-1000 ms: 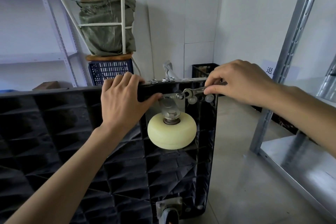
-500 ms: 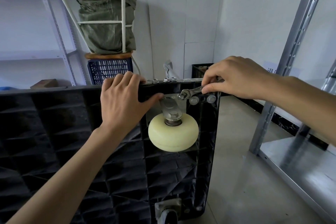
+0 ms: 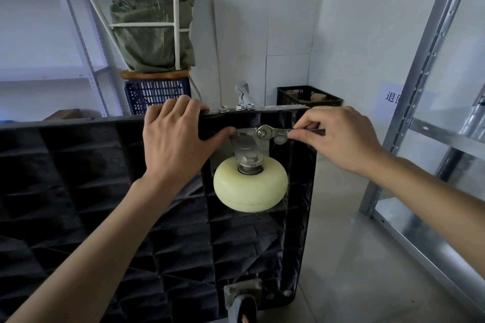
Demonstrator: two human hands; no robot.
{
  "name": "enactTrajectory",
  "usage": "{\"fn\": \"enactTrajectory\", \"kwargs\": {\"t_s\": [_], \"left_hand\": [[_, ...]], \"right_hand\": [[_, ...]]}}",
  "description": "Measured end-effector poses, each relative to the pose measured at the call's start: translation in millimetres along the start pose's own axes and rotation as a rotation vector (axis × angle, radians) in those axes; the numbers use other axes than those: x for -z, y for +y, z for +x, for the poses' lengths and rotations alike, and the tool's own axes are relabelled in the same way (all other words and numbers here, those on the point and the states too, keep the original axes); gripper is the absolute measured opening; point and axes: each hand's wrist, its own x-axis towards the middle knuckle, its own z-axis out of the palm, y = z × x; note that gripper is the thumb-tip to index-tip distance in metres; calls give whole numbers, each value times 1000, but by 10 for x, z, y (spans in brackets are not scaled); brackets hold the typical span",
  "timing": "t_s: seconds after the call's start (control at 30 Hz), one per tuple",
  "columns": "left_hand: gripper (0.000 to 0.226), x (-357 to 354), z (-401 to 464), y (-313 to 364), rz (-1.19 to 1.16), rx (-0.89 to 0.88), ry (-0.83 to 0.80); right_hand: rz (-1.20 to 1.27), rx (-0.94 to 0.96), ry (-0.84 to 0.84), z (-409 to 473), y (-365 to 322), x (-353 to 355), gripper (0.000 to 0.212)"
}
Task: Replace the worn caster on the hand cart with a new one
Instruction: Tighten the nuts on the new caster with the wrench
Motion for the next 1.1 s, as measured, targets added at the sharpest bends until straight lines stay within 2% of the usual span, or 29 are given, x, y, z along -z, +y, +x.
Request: {"fn": "enactTrajectory", "kwargs": {"t_s": [0.2, 0.3, 0.63, 1.1], "left_hand": [[66, -12, 5, 5, -1, 14, -4], [65, -13, 2, 13, -8, 23, -4], [64, 11, -3, 26, -16, 27, -7], [62, 19, 5, 28, -19, 17, -6]], "right_hand": [[78, -148, 120, -185, 2, -231, 19], [103, -171, 170, -242, -2, -321, 23], [103, -171, 185, -265, -41, -326, 26], [-81, 31, -113, -107, -110, 163, 24]]}}
